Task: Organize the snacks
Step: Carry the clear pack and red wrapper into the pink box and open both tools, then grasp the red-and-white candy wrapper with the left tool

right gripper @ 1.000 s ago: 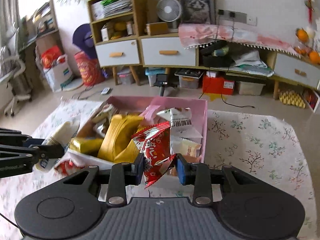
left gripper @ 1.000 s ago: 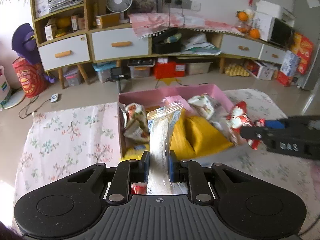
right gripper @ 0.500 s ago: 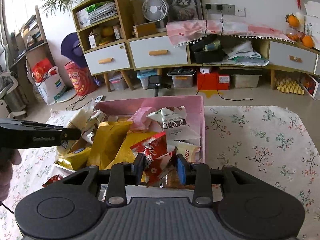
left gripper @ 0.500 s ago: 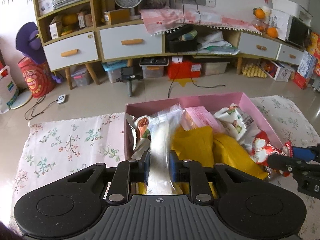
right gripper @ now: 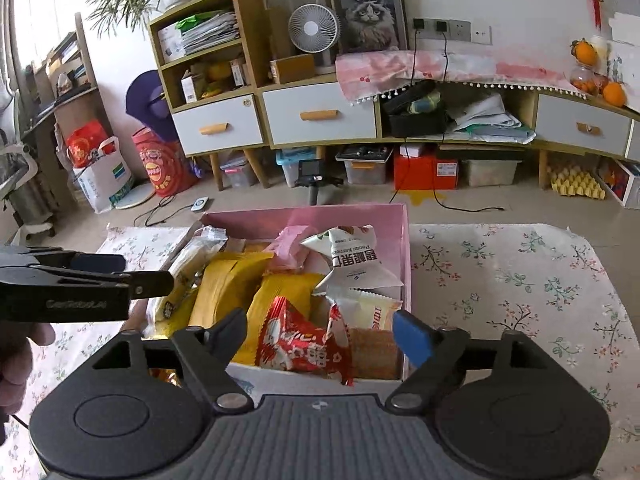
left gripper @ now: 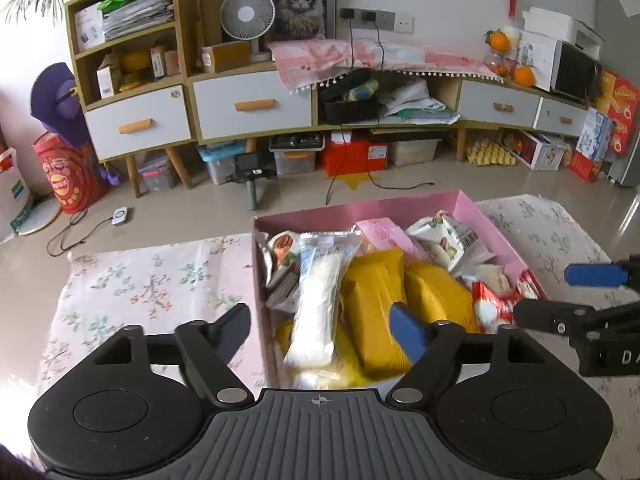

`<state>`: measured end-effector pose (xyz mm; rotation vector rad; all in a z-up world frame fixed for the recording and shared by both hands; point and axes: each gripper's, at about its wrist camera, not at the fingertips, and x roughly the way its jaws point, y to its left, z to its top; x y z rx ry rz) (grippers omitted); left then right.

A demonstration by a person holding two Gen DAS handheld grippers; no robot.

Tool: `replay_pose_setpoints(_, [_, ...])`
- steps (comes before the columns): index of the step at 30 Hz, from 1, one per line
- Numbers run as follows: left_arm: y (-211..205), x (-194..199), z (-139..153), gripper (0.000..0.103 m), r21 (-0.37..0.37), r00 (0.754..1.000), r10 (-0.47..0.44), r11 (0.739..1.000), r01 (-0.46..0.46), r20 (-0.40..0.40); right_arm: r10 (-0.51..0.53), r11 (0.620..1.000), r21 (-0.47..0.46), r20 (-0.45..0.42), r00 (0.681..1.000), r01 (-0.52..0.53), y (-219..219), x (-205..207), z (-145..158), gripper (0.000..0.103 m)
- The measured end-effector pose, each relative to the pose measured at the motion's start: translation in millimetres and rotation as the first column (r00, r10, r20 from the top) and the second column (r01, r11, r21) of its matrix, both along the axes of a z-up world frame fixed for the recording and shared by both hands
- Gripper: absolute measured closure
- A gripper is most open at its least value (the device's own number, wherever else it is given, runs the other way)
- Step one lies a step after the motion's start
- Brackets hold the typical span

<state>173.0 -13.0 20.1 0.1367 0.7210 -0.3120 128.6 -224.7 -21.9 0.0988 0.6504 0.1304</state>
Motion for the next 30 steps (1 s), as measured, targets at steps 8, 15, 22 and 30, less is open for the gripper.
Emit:
replay_pose_setpoints(8, [27,-28,-10,0.016,0.028,0.998,0.036,0.999,-0.034,-0.053,-0.008,1.000,-0.026,-0.027,1.000,0.007,10,-16,6,0.026])
replay_pose_setpoints(15, [52,-31,-43,0.016,-0.101,0.991,0.062,0.992,-0.075,-0.120,0.052,0.996,-0.077,-0.044,0.998,-0.056,26,-30,-2,0.023])
replay_pose_setpoints(22, [48,-25,-60,0.020,-0.095,0.993,0.030,0.995,-0.041,-0.118,0.161,0.972,-0.159,-0.086,0.983,-0.173,47,-35,-23,0.021])
replay_pose_setpoints(30, [44,-13,-70,0.067,-0.080,0.986,0.014,0.996,-0.028,-0.168,0.159,0.968,-0.176,-0.132,0.978,-0.181,65,-26,-38,0.021])
